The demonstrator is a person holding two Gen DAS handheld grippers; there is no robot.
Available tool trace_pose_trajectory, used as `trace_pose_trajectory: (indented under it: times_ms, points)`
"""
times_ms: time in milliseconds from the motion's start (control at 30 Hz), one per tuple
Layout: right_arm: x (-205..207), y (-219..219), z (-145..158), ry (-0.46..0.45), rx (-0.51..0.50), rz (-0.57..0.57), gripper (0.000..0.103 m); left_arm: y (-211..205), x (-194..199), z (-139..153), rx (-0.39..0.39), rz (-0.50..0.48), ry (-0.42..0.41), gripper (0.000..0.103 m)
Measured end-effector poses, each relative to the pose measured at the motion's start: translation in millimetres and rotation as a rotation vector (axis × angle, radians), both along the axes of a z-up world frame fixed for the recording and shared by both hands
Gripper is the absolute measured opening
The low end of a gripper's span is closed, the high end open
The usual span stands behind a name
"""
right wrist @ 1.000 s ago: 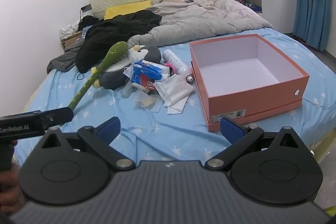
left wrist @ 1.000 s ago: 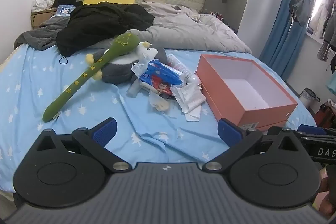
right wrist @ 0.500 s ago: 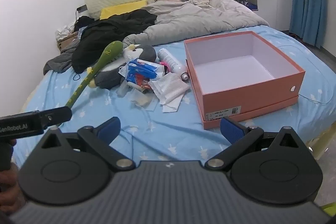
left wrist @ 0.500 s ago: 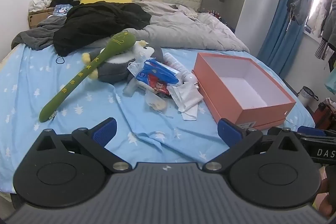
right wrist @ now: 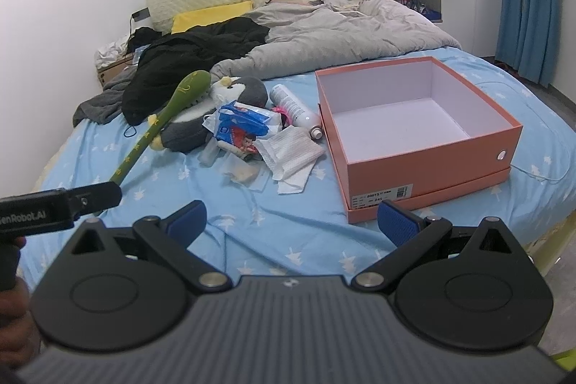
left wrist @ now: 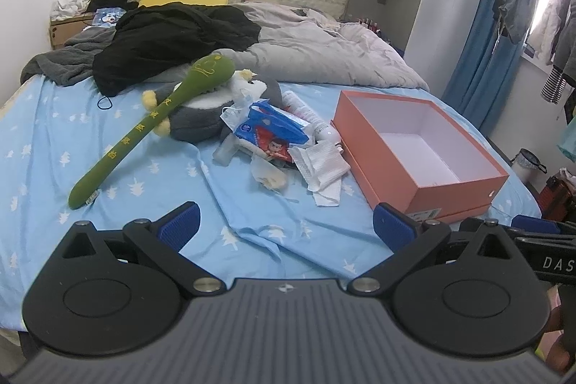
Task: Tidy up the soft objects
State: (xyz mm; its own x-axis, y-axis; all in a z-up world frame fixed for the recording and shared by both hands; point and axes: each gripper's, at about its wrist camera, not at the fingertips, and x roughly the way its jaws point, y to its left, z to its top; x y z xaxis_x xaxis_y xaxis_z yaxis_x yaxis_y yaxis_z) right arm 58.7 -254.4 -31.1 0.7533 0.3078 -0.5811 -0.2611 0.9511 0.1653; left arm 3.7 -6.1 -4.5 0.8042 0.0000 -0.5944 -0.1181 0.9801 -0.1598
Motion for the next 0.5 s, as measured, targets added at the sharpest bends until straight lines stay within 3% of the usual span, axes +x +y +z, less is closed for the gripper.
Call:
trace_pose_trajectory:
  times_ms: [500]
  points:
    - [1.1,1.5,-2.5,0.017,-0.005,0.003,0.103,-0.3,0.9,-2.6,-0.002,-0.004,0.003,0.103]
